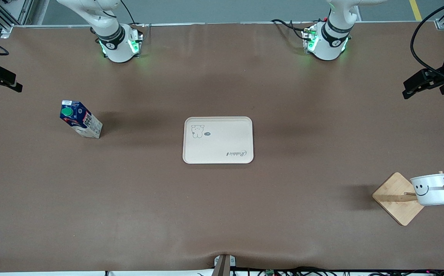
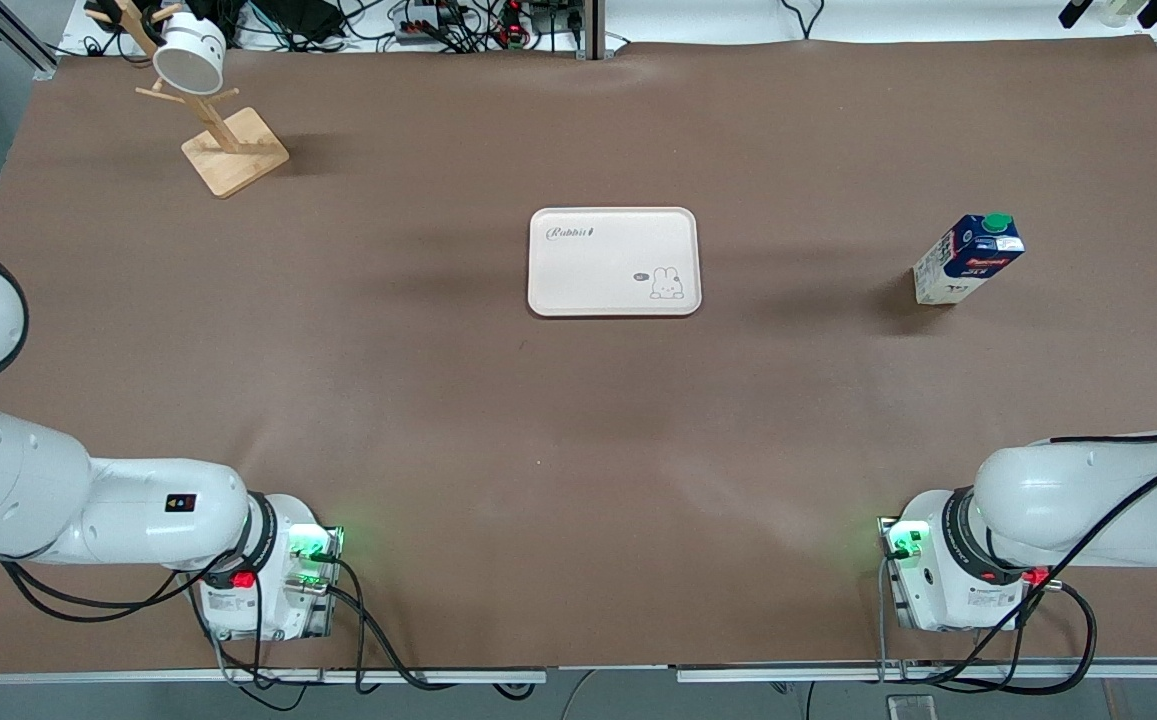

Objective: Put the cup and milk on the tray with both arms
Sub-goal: 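Move the left gripper toward the white mug on the wooden stand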

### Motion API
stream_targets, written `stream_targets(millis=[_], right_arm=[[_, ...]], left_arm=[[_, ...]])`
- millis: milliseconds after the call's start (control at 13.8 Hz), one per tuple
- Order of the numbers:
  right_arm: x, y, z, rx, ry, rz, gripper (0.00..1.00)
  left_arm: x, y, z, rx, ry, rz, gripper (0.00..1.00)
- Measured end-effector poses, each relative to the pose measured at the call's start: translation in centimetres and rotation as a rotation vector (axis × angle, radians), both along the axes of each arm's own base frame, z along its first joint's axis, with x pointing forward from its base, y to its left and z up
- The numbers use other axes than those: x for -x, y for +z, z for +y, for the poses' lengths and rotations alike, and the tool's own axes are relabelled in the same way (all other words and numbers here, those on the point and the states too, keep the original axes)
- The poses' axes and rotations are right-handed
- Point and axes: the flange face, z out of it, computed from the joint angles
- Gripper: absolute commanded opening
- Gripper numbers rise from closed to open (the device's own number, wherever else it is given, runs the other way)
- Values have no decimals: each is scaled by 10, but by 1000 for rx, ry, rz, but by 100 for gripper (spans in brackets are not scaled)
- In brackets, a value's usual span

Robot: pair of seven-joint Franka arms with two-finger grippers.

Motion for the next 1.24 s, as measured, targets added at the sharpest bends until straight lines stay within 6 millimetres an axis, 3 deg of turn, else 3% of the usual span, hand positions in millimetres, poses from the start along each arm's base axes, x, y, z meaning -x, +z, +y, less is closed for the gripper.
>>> stream_targets(millis=[291, 799, 1235], right_arm=[[-3, -5, 0, -4, 1, 8, 100], [-10, -16, 3, -9, 8, 26, 100], [-13, -20, 4, -10, 10, 32, 100]], left_arm=[[-11, -3, 7, -26, 6, -44, 100], [-65, -59, 24, -52, 15, -91, 100], [-87, -73, 28, -89, 8, -101, 100]])
